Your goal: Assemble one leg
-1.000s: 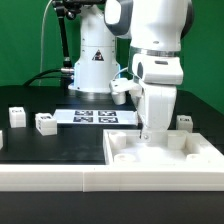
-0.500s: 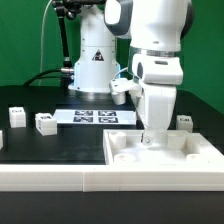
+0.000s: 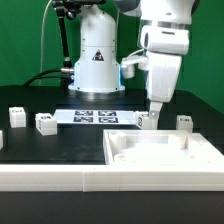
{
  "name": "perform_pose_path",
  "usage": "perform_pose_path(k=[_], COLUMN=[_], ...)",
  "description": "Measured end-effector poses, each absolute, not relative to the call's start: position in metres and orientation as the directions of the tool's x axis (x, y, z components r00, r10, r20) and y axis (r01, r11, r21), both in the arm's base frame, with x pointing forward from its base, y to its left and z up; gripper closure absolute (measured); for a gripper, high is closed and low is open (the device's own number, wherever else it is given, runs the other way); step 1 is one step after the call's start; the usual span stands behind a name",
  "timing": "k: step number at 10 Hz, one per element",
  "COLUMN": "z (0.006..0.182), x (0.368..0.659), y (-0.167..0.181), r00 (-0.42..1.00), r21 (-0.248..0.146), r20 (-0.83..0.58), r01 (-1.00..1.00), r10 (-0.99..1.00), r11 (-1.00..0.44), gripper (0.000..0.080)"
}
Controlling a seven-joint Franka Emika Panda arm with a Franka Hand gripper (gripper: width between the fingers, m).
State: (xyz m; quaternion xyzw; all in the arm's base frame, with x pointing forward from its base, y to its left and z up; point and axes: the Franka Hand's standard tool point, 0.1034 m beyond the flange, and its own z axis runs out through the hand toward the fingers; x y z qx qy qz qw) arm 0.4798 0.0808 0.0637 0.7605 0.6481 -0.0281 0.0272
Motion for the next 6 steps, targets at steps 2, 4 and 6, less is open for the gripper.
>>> perform_pose_path(k=[2, 4, 6], z=[0.0690, 0.0687, 0.0680], x=[0.4775, 0.4774, 0.4761], y=[0.0851, 0.0854, 0.0888], r00=[0.216, 0.287, 0.469], r21=[0.005, 0.011, 0.029], r20=[-0.088, -0.087, -0.067], r01=[0.976, 0.958, 0.883], r10=[0.972, 0.954, 0.880], r11=[-0.216, -0.287, -0.468], gripper=[0.0151, 0.0151, 0.0151])
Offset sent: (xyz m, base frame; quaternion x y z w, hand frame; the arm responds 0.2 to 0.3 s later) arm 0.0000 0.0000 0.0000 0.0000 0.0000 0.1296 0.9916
